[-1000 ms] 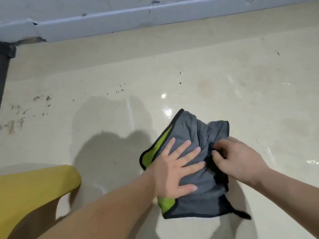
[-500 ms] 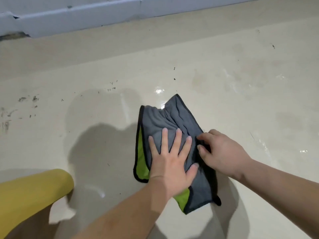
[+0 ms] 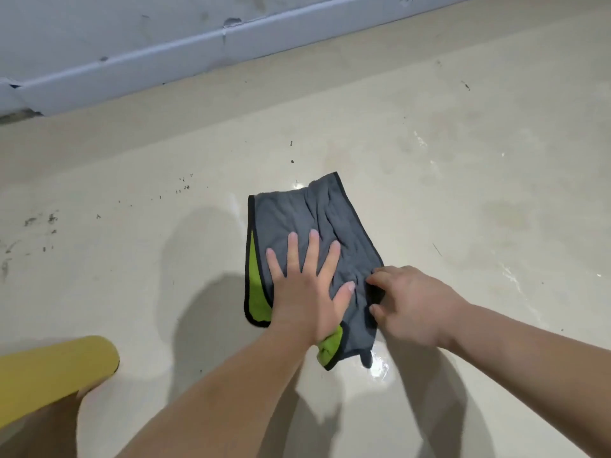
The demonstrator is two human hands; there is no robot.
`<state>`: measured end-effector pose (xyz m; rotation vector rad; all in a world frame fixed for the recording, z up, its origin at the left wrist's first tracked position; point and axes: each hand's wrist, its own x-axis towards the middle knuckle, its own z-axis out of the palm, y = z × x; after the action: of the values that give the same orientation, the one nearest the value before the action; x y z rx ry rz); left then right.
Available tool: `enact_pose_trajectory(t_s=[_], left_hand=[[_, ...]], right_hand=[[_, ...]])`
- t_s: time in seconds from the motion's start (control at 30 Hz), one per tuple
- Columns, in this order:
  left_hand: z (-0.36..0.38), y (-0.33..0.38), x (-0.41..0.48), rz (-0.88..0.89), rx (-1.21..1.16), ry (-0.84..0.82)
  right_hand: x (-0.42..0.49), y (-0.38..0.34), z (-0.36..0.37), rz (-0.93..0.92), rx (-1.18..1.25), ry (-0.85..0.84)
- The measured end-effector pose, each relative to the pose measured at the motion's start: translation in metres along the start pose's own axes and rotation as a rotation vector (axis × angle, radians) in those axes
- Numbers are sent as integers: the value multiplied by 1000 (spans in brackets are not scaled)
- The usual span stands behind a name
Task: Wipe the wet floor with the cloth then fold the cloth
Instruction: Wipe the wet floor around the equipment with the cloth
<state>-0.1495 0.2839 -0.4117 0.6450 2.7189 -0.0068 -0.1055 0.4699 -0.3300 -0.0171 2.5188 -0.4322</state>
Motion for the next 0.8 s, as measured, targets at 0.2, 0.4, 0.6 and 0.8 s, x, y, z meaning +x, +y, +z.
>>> enact_pose_trajectory(t_s=[0.2,0.4,0.6,0.8], left_hand=[[4,37,-73,-36,-28,-230],[-27,93,-146,-229,-115,-544],[-71,158,-202,-411,-226,-688],[-72,164,-196,-379,-174,-523]], right_hand=[[-25,3,0,-176,-278,-229],[-50,34,1,-188,-72,-842],[-55,63,4,-191,267,-413],[-81,73,5,-169,239,-188]])
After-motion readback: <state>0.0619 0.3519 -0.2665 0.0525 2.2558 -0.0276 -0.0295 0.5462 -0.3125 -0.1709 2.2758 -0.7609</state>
